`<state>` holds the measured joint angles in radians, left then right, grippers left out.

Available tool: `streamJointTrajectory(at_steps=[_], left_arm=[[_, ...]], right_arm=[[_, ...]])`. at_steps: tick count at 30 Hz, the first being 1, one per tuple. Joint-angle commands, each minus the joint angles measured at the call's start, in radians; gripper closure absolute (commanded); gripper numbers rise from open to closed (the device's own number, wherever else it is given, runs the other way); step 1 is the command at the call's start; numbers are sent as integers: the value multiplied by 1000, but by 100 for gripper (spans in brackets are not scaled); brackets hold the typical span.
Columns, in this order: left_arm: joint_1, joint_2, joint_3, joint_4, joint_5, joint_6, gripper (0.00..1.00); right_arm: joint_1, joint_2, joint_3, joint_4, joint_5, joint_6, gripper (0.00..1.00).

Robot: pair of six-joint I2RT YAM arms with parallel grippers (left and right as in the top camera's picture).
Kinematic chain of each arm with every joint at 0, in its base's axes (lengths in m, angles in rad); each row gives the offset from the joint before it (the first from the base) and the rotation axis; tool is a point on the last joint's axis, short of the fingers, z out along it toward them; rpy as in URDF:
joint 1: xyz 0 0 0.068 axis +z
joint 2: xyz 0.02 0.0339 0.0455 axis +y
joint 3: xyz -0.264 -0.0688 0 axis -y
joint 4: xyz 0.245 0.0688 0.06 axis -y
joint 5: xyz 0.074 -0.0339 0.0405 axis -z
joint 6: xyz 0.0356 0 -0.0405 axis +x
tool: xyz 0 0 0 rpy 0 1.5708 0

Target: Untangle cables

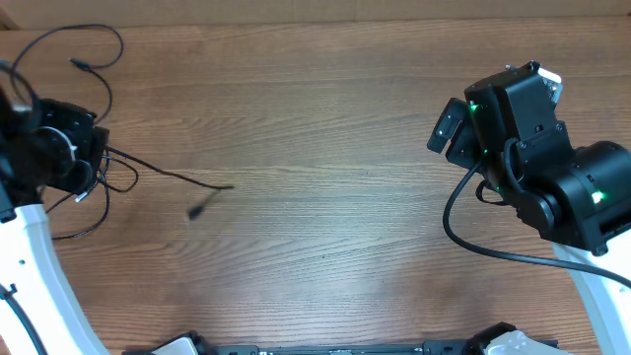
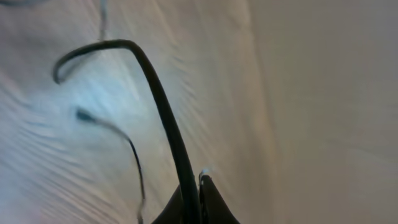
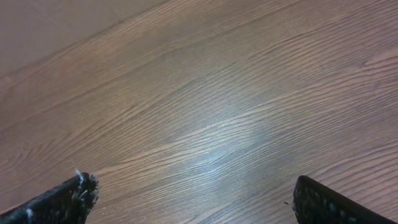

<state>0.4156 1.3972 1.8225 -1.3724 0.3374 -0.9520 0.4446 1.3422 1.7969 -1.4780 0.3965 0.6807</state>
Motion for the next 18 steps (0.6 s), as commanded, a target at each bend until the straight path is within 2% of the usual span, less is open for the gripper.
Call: streamJointTrajectory(at_steps=[1, 9, 14, 18], left_arm=[[48, -13, 21, 0, 203, -43, 96], [52, -56, 20, -24, -245, -44, 96], [57, -38, 18, -111, -375, -168, 96], [29, 2, 18, -112, -371, -170, 96]], right_arm=[[-5, -5, -3, 2, 10, 7, 0], [-5, -5, -3, 2, 10, 7, 0], [-5, -5, -3, 2, 10, 7, 0], [-5, -5, -3, 2, 10, 7, 0]])
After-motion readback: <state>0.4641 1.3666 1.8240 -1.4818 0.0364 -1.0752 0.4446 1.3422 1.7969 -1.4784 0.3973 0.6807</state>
